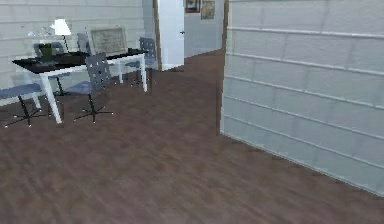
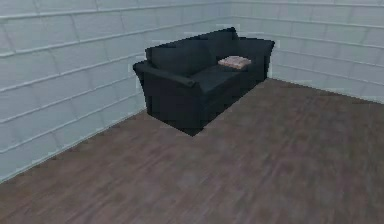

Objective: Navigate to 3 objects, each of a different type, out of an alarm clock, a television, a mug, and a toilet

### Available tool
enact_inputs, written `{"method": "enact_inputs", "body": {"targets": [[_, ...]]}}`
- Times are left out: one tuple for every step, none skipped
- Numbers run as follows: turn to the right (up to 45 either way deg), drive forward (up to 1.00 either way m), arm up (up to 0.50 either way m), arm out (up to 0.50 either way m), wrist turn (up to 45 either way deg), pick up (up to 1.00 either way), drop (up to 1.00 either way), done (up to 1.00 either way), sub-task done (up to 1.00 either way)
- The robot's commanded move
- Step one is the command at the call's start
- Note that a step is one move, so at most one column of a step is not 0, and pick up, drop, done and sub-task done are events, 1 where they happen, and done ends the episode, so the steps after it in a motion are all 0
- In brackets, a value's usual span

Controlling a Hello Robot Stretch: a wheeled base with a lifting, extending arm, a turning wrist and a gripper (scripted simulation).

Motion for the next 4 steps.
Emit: {"method": "enact_inputs", "body": {"targets": [[24.0, 0.0, 0.0, 0.0, 0.0, 0.0, 0.0, 0.0, 0.0], [0.0, 0.25, 0.0, 0.0, 0.0, 0.0, 0.0, 0.0, 0.0], [-33.0, 0.0, 0.0, 0.0, 0.0, 0.0, 0.0, 0.0, 0.0], [0.0, 1.0, 0.0, 0.0, 0.0, 0.0, 0.0, 0.0, 0.0]]}}
